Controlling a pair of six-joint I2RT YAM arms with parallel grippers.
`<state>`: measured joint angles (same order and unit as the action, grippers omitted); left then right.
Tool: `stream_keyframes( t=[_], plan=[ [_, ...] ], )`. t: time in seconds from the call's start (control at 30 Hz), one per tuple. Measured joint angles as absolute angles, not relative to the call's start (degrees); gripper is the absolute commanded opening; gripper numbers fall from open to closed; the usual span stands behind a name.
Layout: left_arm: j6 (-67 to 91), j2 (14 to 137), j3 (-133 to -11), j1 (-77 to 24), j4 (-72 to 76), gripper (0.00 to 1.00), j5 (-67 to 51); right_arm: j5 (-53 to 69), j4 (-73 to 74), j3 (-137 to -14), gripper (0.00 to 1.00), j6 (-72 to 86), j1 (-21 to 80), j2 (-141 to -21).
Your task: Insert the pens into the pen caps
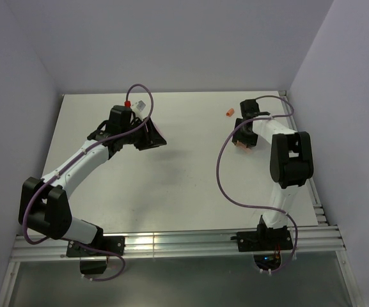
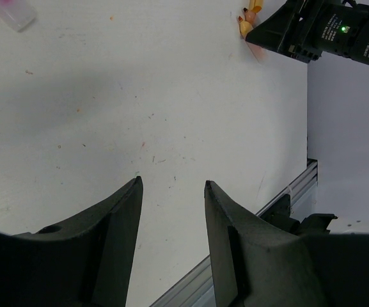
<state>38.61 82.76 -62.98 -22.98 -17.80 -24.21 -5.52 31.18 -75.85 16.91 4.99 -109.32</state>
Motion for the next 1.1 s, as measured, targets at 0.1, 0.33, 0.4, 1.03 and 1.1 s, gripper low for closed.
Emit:
stream_keyframes(
  t=[0.1, 0.33, 0.4, 1.03, 1.1],
  plan=[
    [38.61, 82.76, -62.98, -22.98, -17.78, 0.49, -24.23, -5.72, 31.03, -75.42, 0.61, 16.78, 4.99, -109.34],
    [38.61, 82.76, -62.98, -22.98, -17.80, 0.49, -24.23, -6.39, 30.85, -75.42, 0.60, 16.62, 4.99, -109.34],
    [38.61, 82.76, -62.98, -22.98, -17.78, 0.49, -24.25, -6.48, 30.83, -75.42, 0.60, 16.60, 4.99, -109.34],
    [38.61, 82.76, -62.96, -23.14, -17.78, 0.49, -24.36, -8.14, 29.71, -74.56, 0.59, 15.94, 4.99, -109.32],
    [38.61, 82.76, -62.96, -23.14, -17.78, 0.49, -24.36, -8.19, 29.61, -74.52, 0.59, 15.92, 4.99, -109.32]
  ],
)
